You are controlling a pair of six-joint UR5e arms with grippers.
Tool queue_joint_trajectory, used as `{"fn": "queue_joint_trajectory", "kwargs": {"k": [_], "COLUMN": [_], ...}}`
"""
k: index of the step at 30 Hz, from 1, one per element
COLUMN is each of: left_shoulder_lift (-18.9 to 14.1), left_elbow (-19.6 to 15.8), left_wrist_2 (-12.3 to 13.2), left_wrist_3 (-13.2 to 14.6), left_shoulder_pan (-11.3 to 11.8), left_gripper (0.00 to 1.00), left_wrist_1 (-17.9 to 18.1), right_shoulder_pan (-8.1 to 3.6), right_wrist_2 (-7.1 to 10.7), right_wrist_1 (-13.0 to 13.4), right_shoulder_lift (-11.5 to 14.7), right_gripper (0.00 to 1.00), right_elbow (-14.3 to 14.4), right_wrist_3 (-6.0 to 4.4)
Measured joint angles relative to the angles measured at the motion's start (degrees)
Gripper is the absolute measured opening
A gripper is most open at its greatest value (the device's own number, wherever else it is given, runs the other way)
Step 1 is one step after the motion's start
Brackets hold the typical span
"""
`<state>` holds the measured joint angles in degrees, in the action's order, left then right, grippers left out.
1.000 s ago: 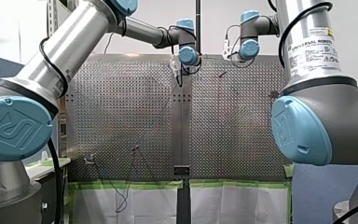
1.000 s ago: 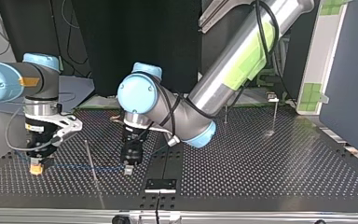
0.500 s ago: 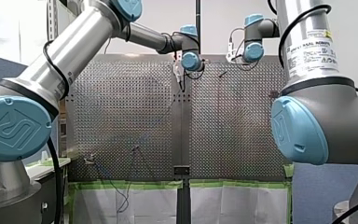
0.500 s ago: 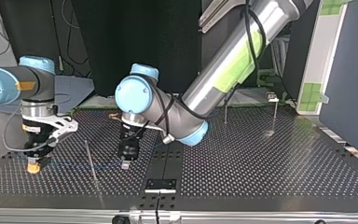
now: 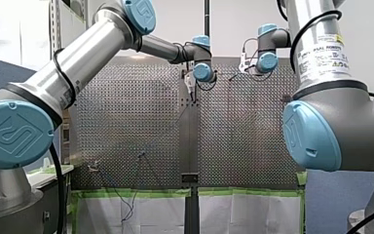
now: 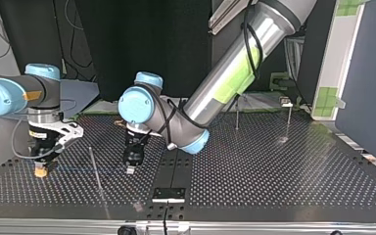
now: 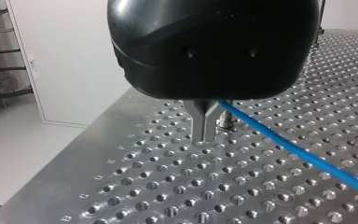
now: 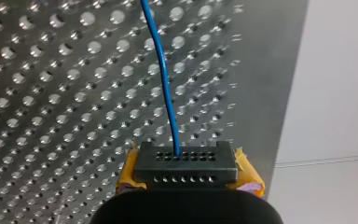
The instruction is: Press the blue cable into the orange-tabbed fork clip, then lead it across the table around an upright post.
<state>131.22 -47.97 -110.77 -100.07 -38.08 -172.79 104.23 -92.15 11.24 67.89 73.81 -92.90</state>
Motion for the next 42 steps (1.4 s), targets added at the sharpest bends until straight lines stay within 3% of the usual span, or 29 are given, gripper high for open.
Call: {"fn": "queue_joint_trajectory", "kwargs": {"k": [11,22,39,40,41,42], "left_shoulder_lift": [0.3,0.5,0.9,0.9,0.9,0.9], "left_elbow": [-1.1,-4.5,-4.7,-4.7,-4.7,-4.7], "left_wrist_2": [0.0,1.4,1.4,1.4,1.3,1.3], "left_wrist_3": [0.0,0.0,-0.1,-0.2,-0.2,-0.2], "left_shoulder_pan": [0.4,0.8,0.7,0.7,0.7,0.7], "left_gripper": [0.00,0.00,0.00,0.04,0.20,0.20], "left_wrist_1": [0.0,0.7,0.3,0.3,0.3,0.3], "right_shoulder_pan": [-0.21,0.23,0.57,0.59,0.61,0.64], "right_wrist_2": [0.12,0.17,-0.48,-0.55,-0.62,-0.73], "right_wrist_1": [0.0,-0.1,0.2,0.2,0.2,0.3], "right_shoulder_lift": [-2.1,-2.8,-5.7,-6.0,-6.3,-6.7], "right_gripper": [0.00,0.00,0.00,0.00,0.00,0.00], "right_elbow": [0.1,0.3,4.4,4.5,4.7,5.0], "right_wrist_3": [-0.01,-0.01,-0.15,-0.14,-0.12,-0.09]}}
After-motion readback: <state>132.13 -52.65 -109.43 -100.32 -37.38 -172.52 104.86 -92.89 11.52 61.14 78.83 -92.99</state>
